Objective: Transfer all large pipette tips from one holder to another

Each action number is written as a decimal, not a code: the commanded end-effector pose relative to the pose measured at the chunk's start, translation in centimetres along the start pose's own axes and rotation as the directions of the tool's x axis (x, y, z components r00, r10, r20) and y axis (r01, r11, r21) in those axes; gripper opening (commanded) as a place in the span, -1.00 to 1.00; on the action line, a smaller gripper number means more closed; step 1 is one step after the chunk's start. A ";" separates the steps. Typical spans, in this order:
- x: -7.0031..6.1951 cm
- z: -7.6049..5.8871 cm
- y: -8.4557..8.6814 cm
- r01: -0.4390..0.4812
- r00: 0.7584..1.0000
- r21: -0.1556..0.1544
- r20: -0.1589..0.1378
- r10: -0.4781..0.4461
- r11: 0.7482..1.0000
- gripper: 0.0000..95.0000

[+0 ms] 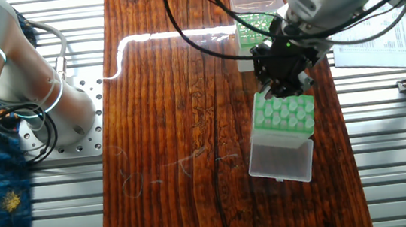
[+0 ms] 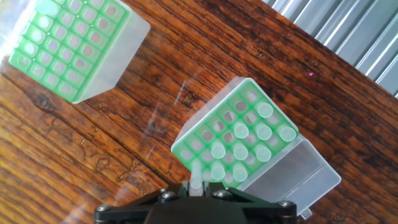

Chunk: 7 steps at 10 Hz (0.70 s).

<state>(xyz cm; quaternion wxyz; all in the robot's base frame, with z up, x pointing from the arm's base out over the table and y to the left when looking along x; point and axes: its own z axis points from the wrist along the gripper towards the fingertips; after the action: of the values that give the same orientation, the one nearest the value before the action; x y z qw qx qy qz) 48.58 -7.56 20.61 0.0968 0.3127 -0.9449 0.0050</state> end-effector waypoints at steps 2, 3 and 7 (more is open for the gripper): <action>0.2 -0.3 0.4 0.016 1.000 0.003 -0.018 -0.016 1.000 -1.00; 0.2 -0.4 0.4 0.021 1.000 0.003 -0.022 -0.021 1.000 -1.00; 0.3 -0.7 0.7 0.042 0.998 0.012 -0.038 -0.041 0.999 -1.00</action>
<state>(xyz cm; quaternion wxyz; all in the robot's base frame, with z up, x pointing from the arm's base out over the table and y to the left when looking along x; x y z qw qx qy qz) 48.03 -7.07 21.52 0.1130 0.3341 -0.9356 0.0164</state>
